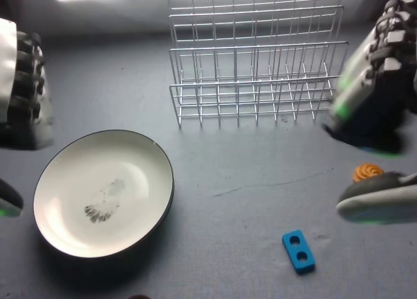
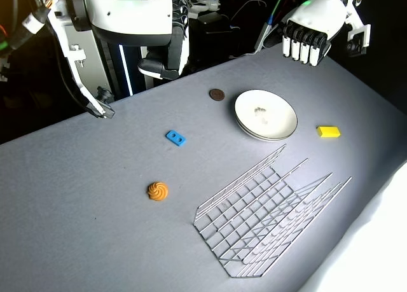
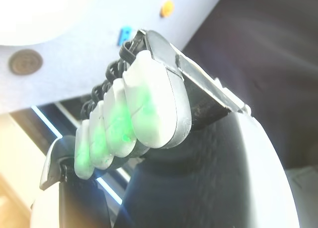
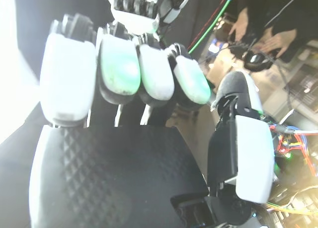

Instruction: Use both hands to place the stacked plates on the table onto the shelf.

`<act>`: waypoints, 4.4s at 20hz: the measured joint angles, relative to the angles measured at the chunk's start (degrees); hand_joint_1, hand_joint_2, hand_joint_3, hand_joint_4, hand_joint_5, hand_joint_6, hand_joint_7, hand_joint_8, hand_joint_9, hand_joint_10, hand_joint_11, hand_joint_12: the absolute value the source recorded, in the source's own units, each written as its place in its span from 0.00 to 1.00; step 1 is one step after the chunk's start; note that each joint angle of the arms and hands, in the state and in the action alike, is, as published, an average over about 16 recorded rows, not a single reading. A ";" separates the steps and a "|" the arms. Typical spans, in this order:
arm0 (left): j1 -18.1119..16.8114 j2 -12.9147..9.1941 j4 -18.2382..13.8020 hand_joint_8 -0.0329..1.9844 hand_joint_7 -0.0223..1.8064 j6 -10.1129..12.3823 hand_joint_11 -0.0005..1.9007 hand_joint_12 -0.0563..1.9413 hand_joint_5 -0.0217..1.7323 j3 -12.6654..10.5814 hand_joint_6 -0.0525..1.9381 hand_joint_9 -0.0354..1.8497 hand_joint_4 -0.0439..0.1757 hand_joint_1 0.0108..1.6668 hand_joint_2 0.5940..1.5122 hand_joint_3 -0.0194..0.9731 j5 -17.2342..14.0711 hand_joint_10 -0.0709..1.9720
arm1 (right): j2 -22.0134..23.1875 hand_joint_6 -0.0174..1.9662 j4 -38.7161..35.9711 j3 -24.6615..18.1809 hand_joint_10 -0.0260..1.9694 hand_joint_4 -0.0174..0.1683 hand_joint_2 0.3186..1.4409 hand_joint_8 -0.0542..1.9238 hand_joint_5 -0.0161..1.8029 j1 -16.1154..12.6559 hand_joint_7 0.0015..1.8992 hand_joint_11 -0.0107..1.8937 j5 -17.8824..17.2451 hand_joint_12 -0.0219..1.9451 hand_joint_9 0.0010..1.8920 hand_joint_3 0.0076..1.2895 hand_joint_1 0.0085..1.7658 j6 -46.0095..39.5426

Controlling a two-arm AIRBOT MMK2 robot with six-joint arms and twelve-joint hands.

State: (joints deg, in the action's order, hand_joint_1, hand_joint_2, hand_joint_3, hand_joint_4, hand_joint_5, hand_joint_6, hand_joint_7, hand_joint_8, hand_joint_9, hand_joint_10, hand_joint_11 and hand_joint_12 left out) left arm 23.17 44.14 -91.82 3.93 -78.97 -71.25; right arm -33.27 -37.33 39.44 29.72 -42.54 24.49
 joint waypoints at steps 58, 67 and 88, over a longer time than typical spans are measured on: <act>32.11 12.50 7.64 0.01 0.02 -11.57 0.01 0.02 0.02 -19.06 0.02 0.03 0.22 0.00 0.57 0.04 3.10 0.04 | -6.60 0.02 11.81 0.96 0.02 0.12 0.66 0.03 0.03 9.20 0.01 0.01 0.89 0.12 0.01 0.01 0.57 21.86; 31.73 13.05 7.72 0.01 0.01 -10.35 0.01 0.02 0.01 -17.06 0.03 0.03 0.20 0.00 0.57 0.04 4.91 0.04 | -10.61 0.02 12.01 1.63 0.02 0.12 0.66 0.03 0.05 8.59 0.01 0.01 4.61 0.15 0.01 0.01 0.57 27.42; 26.37 12.96 4.53 0.01 0.01 -5.49 0.01 0.03 0.01 -8.76 0.02 0.03 0.19 0.00 0.57 0.04 11.01 0.04 | -34.16 0.02 13.51 17.11 0.02 0.12 0.66 0.03 0.11 7.29 0.06 0.01 13.00 0.31 0.06 0.01 0.61 36.69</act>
State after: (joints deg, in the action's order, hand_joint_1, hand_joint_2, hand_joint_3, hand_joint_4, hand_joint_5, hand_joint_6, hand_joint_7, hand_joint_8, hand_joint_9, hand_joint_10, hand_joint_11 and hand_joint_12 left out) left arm 49.54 57.10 -87.29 -1.56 -87.73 -60.23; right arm -67.43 -23.82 56.55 37.01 -29.54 61.18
